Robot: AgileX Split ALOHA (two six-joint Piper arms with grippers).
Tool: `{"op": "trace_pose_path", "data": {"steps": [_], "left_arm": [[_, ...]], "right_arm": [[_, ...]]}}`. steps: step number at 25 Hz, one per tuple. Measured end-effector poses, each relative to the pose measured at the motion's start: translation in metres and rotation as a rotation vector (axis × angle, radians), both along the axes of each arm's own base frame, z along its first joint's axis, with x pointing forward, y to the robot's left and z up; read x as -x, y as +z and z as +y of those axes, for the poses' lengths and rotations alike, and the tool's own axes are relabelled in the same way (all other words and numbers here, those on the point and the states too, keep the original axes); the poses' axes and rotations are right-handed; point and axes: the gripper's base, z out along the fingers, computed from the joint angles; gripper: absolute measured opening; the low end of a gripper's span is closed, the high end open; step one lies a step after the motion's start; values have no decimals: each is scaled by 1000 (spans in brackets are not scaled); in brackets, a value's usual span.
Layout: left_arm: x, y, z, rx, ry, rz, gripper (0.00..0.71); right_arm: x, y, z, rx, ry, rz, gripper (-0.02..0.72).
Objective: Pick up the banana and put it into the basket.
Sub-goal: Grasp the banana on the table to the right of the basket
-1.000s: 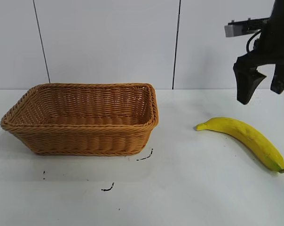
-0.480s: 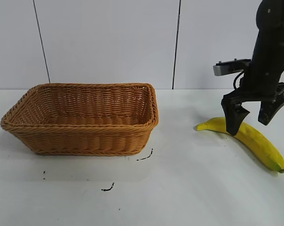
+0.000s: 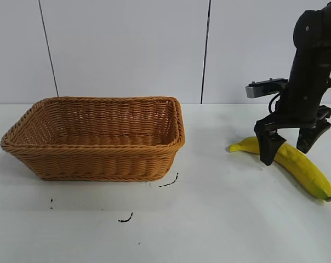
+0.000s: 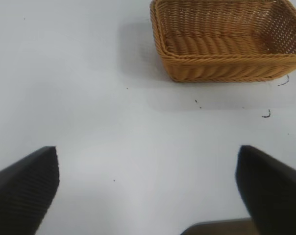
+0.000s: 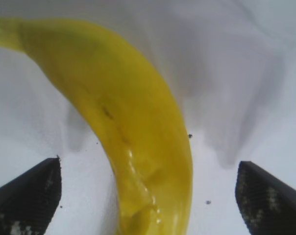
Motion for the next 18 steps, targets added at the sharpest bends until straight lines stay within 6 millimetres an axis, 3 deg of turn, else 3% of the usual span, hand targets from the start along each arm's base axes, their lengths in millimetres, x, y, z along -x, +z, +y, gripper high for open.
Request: {"op": "trace_pose_path", "data": {"steps": [4,6,8,12,18], "left_arm": [[0,0,0,0,0,0,695],[0,0,0,0,0,0,695],[0,0,0,0,0,0,695],[0,0,0,0,0,0,695],[0,0,0,0,0,0,695]], "right_arm": [[0,-1,0,0,0,3,689],[0,-1,0,0,0,4,649],[0,-1,0,0,0,8,559],[1,-1,0,2,-8,17,311],[2,-1,-1,9,-13,23,320]]}}
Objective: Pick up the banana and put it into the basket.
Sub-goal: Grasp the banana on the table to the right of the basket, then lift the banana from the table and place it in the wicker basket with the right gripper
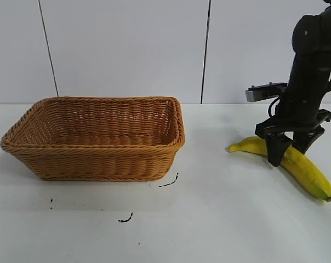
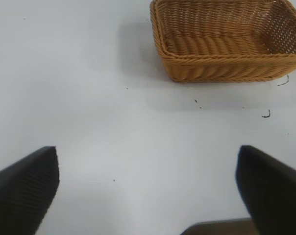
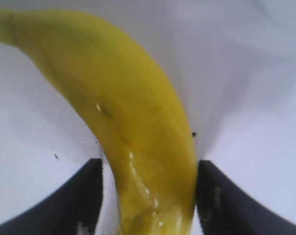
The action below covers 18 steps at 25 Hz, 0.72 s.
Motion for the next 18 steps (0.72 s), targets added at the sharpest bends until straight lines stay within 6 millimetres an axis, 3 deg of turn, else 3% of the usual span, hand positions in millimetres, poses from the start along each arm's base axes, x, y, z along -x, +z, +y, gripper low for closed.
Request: {"op": "trace_pose_path", "data": {"steps": [6,9,15,18], "left_arm": [[0,0,0,0,0,0,695],[0,0,0,0,0,0,695],[0,0,0,0,0,0,695],[0,0,0,0,0,0,695]], "right_arm": [[-6,21,0,12,2,48,320],[-14,50,1,10,-7,27,320],[-29,122,14,-28,-14,-177,320],[-33,148,21,-39,-3,-256,320]]}}
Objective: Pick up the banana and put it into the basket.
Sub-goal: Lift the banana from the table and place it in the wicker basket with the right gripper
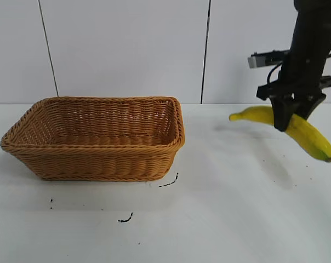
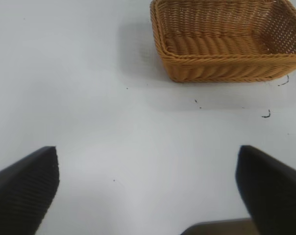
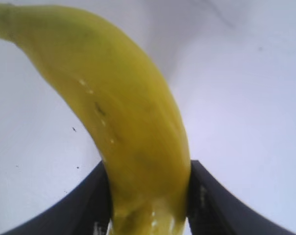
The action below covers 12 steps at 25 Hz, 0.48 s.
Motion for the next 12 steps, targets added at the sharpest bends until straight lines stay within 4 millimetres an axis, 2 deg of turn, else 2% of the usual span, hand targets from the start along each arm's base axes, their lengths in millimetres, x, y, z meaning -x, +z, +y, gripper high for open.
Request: {"op": "trace_pose_path", "data": {"steps": [6,12], "left_arm": [[0,0,0,0,0,0,695],[0,0,0,0,0,0,695]], "right_arm": [[-3,34,33,-17,86,-117,320],[-5,41,77,-20,216,-175,320]]}}
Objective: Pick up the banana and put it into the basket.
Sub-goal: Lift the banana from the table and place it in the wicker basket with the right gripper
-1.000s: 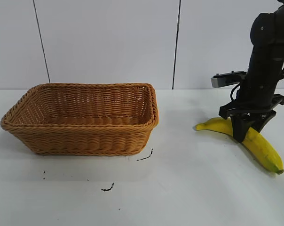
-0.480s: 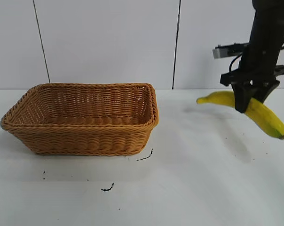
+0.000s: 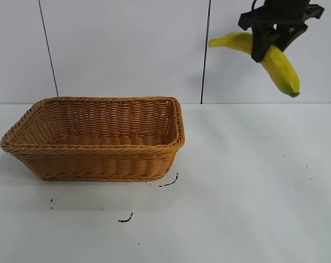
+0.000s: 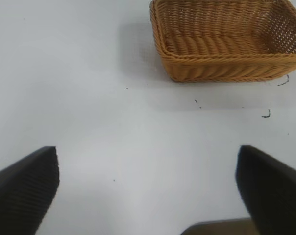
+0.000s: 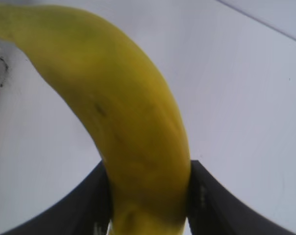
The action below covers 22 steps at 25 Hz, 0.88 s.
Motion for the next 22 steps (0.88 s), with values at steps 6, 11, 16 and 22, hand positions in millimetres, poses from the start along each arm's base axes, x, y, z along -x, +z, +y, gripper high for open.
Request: {"op": "trace_pose_path", "data": {"steps": [6,11,16,22], "left_arm": [[0,0,0,0,0,0,695],[0,0,0,0,0,0,695],[0,0,0,0,0,0,695],[0,0,0,0,0,0,695]], "right_arm": [[16,-1,57,28,187,-28,320],[31,4,109,42,365,-159,320],[51,0,159,94,558,-264,320],[55,-41,201,153,696,-307,320]]}}
